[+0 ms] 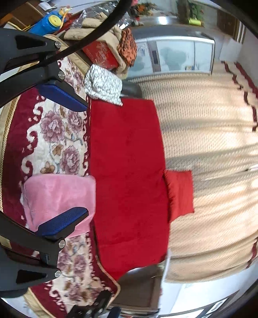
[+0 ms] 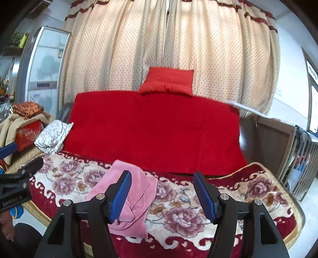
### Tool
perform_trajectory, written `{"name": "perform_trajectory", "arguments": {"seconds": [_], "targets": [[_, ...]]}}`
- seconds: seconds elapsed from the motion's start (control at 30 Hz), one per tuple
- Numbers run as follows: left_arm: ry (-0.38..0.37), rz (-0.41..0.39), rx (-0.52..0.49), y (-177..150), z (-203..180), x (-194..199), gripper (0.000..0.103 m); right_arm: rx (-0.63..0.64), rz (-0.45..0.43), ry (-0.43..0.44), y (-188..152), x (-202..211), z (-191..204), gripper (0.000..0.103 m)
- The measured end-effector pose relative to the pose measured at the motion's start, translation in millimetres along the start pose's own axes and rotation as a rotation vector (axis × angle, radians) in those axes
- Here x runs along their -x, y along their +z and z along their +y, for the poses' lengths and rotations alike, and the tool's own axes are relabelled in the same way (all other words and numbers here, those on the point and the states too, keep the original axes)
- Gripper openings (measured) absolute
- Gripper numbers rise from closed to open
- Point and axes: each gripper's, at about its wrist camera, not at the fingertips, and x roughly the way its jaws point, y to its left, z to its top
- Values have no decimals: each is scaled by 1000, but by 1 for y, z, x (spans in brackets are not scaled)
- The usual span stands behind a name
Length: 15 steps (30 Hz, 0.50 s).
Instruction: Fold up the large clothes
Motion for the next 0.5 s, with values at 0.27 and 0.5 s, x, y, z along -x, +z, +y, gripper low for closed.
{"name": "perform_trajectory", "arguments": {"seconds": [0.27,0.5], "targets": [[42,-65,24,20,8,36,96,-7,-53,-14,17,37,1,71],[46,-118,15,31,6,65,96,-23,-79,-17,27,53,3,71]]}}
